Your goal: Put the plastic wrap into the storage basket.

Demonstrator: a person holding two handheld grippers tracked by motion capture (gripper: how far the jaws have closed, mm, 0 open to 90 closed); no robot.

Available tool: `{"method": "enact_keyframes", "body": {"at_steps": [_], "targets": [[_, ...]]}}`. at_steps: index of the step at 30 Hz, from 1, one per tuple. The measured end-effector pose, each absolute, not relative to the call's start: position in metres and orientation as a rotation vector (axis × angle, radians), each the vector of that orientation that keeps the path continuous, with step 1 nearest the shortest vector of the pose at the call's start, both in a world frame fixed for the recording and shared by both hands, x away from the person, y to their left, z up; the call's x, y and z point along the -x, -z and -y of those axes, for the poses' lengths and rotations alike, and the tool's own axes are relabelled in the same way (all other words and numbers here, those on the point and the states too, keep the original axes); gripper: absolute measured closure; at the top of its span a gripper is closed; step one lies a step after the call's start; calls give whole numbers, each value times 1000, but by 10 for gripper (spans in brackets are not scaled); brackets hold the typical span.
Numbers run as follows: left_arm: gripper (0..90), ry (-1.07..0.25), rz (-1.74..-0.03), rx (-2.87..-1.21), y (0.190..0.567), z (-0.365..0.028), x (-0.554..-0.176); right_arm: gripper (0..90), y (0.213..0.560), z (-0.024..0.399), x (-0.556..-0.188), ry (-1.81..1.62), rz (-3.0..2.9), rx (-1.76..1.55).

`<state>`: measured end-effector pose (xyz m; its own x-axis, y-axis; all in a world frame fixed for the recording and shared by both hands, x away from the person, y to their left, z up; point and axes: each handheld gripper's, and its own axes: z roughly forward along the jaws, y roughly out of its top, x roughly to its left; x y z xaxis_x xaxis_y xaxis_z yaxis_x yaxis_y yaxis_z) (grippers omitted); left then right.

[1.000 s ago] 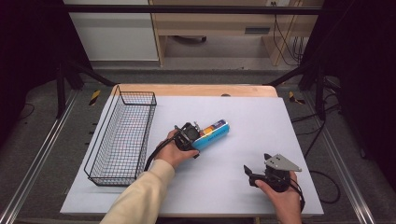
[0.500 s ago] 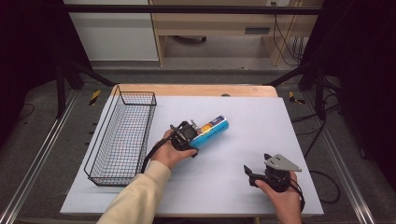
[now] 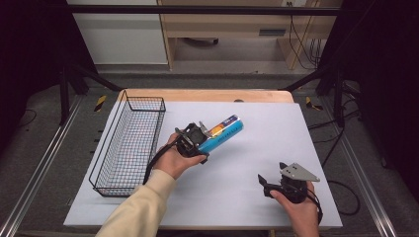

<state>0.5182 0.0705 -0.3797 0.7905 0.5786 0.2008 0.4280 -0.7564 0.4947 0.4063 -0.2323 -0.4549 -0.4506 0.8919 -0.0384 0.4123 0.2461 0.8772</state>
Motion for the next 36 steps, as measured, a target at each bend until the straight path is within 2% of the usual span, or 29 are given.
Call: {"method": "enact_keyframes", "body": {"at_steps": [17,36], "targets": [[322,-583,-746,-2545,326,-81,-503,136,452,236,-405,-1164,-1948,-1189],[322,-601,-779,-2548,319,-96,-502,138,453,236,-405,-1163,-1947,-1194]]}}
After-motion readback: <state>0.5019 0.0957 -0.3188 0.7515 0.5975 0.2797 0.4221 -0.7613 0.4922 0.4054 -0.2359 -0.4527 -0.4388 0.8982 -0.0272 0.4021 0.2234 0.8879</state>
